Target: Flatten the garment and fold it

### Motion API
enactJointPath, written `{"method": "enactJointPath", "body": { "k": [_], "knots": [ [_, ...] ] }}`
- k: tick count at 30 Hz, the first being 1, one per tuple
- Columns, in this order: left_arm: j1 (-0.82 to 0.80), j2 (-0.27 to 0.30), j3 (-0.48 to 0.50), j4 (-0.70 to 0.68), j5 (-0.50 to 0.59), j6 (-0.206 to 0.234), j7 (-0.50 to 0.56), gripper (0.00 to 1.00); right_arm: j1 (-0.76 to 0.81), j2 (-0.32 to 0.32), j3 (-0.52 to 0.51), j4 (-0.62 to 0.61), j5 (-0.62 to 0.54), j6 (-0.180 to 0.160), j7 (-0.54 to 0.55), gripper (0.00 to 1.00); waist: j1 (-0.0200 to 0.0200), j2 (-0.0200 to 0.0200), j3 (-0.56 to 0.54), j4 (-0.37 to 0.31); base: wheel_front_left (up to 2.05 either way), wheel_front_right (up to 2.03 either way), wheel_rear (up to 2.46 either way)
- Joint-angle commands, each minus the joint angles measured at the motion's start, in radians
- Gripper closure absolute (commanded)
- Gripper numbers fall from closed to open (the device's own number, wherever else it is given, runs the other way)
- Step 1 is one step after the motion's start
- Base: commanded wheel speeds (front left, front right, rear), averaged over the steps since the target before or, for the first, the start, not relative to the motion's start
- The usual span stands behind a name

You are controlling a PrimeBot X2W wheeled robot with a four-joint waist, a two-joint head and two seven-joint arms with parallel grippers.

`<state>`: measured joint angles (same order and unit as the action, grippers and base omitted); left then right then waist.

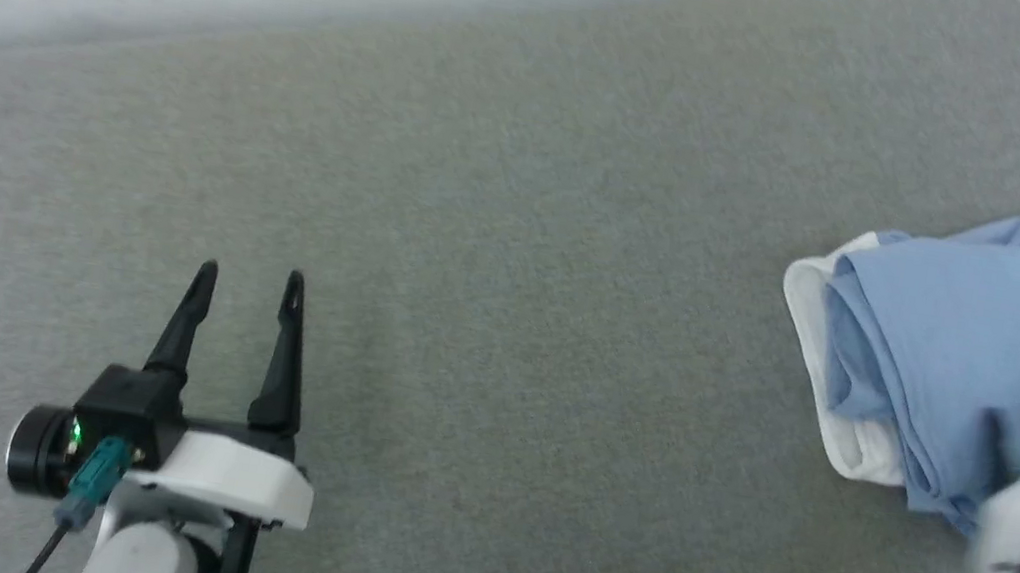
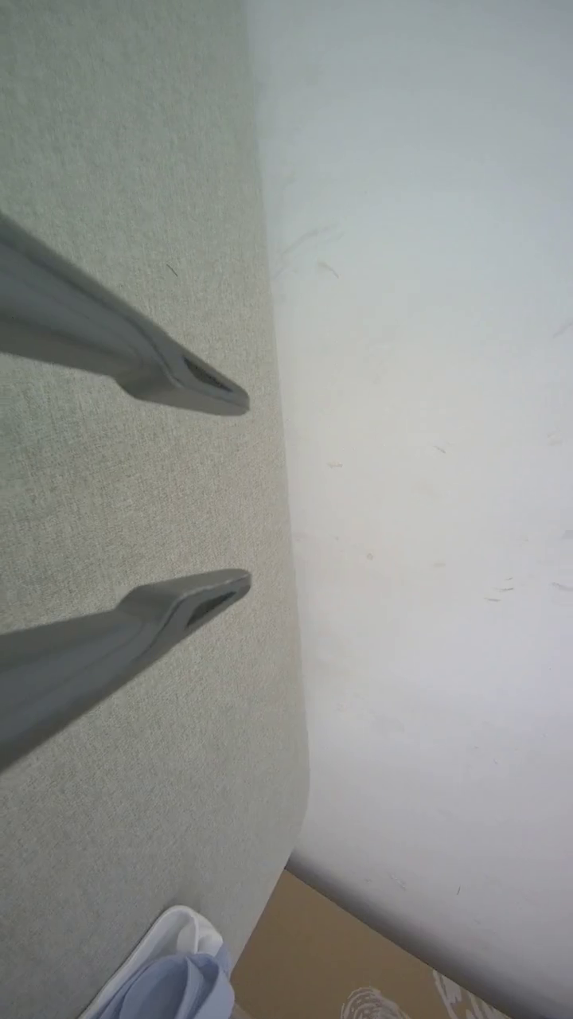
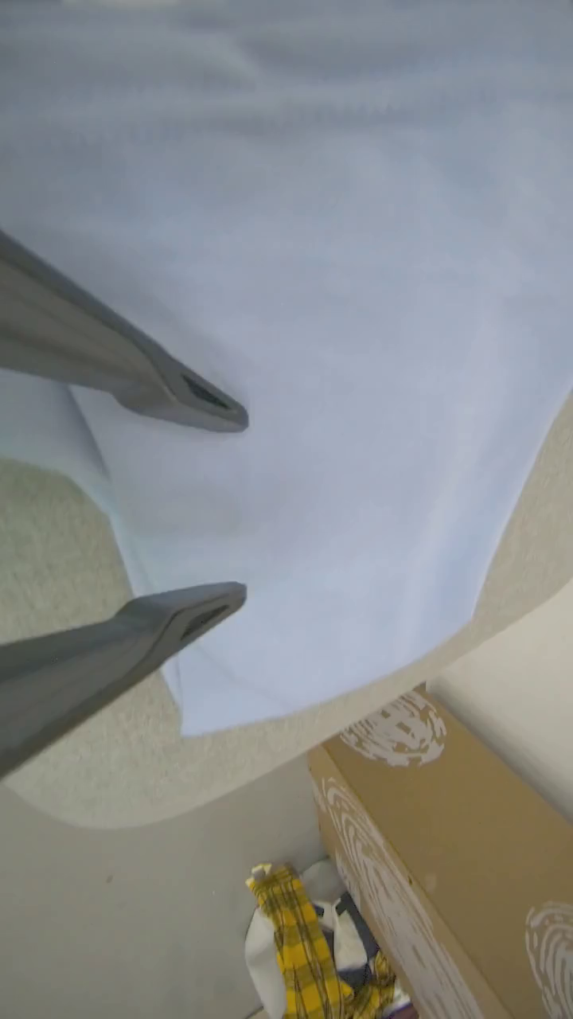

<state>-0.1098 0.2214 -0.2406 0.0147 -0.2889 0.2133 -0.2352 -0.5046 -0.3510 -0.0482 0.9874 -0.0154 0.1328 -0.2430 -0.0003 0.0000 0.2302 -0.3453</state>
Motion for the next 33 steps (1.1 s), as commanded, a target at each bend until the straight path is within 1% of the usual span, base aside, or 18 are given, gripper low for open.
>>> {"method": "enactJointPath", "body": {
  "k": [1, 4, 11, 16, 21, 24, 27, 33],
  "knots": [
    [0.011, -0.001, 0.007, 0.003, -0.004, 0.005, -0.007, 0.0, 0.008, 0.023, 0.009, -0.019, 0.003, -0.002, -0.008, 0.0, 0.0003, 0.0, -0.074, 0.068, 0.0, 0.0, 0.0],
    [0.033, -0.006, 0.018, 0.01, -0.011, 0.015, -0.013, 0.0, 0.063, 0.086, 0.043, -0.134, 0.034, -0.002, -0.014, 0.0, 0.0003, 0.0, -0.097, 0.108, 0.0, 0.0, 0.0],
    [0.053, -0.01, 0.046, 0.022, -0.019, 0.02, -0.022, 0.0, 0.163, 0.187, 0.085, -0.46, 0.132, -0.002, -0.016, 0.0, 0.0003, 0.0, -0.12, 0.208, 0.0, 0.0, 0.0],
    [0.056, 0.004, 0.066, 0.024, -0.019, 0.012, -0.025, 0.0, 0.24, 0.218, 0.113, -0.691, 0.162, -0.002, 0.022, 0.0, 0.0003, 0.0, -0.135, 0.265, 0.0, 0.0, 0.0],
    [0.083, 0.023, 0.072, 0.025, -0.029, -0.012, -0.025, 0.0, 0.373, 0.24, 0.081, -0.887, 0.168, -0.002, 0.094, 0.0, 0.0003, 0.0, -0.165, 0.297, 0.0, 0.0, 0.0],
    [0.106, 0.037, 0.065, 0.029, -0.03, -0.027, -0.025, 0.0, 0.464, 0.261, 0.067, -0.977, 0.165, -0.002, 0.133, 0.0, 0.0003, 0.0, -0.182, 0.302, 0.0, 0.0, 0.0],
    [0.128, 0.039, 0.043, 0.029, -0.033, -0.048, -0.023, 0.0, 0.543, 0.278, 0.056, -1.039, 0.157, -0.002, 0.165, 0.0, 0.0003, 0.0, -0.203, 0.306, 0.0, 0.0, 0.0],
    [0.168, 0.032, 0.028, 0.055, -0.037, -0.048, -0.022, 0.0, 0.625, 0.294, 0.046, -1.102, 0.141, -0.002, 0.201, 0.0, 0.0003, 0.0, -0.238, 0.301, 0.0, 0.0, 0.0]
  ]
}}
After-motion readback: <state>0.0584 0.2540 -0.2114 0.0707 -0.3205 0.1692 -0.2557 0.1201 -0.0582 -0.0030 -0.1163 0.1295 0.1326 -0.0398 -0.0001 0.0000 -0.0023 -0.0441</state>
